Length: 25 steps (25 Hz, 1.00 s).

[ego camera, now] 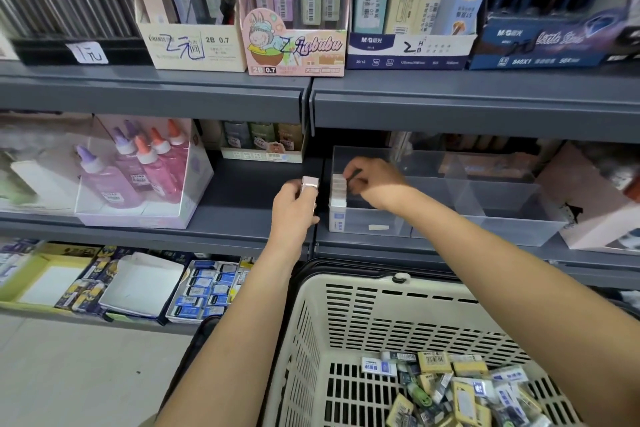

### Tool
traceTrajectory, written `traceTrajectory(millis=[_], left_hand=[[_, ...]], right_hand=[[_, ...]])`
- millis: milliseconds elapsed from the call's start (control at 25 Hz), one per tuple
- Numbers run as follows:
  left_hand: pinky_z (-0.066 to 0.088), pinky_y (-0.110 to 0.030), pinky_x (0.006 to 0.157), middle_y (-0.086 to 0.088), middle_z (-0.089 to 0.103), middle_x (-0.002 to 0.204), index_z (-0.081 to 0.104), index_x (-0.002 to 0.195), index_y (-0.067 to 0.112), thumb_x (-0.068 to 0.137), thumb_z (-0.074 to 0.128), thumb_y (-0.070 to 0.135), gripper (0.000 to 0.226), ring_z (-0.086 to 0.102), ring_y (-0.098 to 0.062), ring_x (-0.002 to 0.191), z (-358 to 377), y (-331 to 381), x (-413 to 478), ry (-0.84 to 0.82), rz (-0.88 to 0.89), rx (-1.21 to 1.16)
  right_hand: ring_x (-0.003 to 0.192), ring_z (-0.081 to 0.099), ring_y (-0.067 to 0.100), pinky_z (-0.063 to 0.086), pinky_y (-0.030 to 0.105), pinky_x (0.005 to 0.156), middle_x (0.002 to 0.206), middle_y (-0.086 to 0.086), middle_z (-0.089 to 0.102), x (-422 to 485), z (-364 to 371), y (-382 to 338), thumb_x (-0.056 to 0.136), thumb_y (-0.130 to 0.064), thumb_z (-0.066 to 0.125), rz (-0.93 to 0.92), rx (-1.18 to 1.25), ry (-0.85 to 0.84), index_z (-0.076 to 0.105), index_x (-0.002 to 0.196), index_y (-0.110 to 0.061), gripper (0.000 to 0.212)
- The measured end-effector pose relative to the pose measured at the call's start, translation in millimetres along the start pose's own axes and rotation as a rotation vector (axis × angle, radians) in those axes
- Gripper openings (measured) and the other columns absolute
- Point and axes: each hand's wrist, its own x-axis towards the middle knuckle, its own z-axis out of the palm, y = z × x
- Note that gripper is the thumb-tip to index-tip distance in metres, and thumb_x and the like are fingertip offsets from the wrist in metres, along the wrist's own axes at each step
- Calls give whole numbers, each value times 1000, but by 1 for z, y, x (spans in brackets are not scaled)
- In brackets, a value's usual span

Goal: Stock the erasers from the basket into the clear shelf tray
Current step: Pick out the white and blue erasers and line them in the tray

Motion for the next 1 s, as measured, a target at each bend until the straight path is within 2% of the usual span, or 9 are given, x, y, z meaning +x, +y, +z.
traceTrajectory(millis=[80, 160, 280, 360, 520, 640, 760, 880, 1000], left_hand=[[46, -12, 50, 6, 57, 89, 57, 106, 17, 93, 50, 15, 15, 54, -7, 76, -4, 3, -6, -32, 28, -12], [49, -12, 56, 6, 59, 92, 57, 113, 14, 92, 50, 9, 23, 57, -7, 79, -4, 8, -13, -68, 47, -18], [56, -27, 74, -5, 65, 99, 55, 107, 13, 90, 55, 6, 18, 64, -15, 87, 3, 16, -25, -120, 61, -68], [55, -37, 82, -11, 67, 103, 57, 103, 14, 90, 59, 9, 14, 65, -22, 88, 8, 18, -32, -154, 54, -74], [58, -32, 76, -11, 67, 104, 65, 99, 14, 94, 52, 14, 14, 65, -19, 87, 13, 15, -39, -176, 2, -97], [55, -30, 78, -4, 66, 103, 62, 93, 21, 93, 48, 11, 18, 62, -15, 91, 12, 6, -37, -6, 116, 9], [45, -11, 75, 5, 58, 107, 56, 114, 18, 91, 52, 11, 24, 56, -2, 89, 10, -4, -34, 52, 198, 237], [48, -25, 87, 2, 57, 119, 48, 126, 14, 91, 54, 13, 36, 56, -10, 102, 15, -19, -33, -56, 160, 371], [47, -26, 81, 2, 60, 119, 50, 124, 18, 92, 52, 15, 32, 58, -8, 99, 16, -29, -35, -57, 214, 446]], right_hand=[[91, 60, 19, 45, 25, 78, 102, -3, 67, -7, -6, -3, 91, -14, 47, -38, -36, 53, 63, 97, -27, 22], [81, 62, 17, 46, 25, 74, 91, -3, 69, -21, -9, -10, 92, -21, 48, -100, 88, 120, 65, 94, -25, 17], [56, 58, 4, 45, 19, 60, 67, -7, 64, -47, -14, -21, 94, -27, 49, -183, 377, 52, 62, 80, -26, 19], [47, 53, -1, 44, 12, 50, 60, -7, 60, -56, -20, -21, 93, -24, 53, -186, 461, 3, 63, 84, -23, 13], [44, 54, -1, 41, 13, 43, 56, -7, 62, -58, -30, -12, 91, -19, 57, -69, 539, 1, 63, 82, -22, 11], [44, 55, 2, 45, 15, 46, 52, -8, 63, -52, -35, -4, 89, -15, 60, -27, 595, 93, 64, 80, -20, 11], [63, 65, 14, 57, 30, 72, 67, -6, 67, -44, -37, 2, 84, -20, 67, 26, 494, 190, 64, 74, -27, 13], [80, 69, 21, 56, 39, 82, 79, 0, 70, -42, -31, 7, 83, -26, 67, 45, 296, 88, 64, 75, -27, 9], [85, 64, 19, 51, 32, 80, 92, 1, 70, -42, -17, 5, 90, -31, 56, -40, 7, -66, 67, 94, -20, 16]])
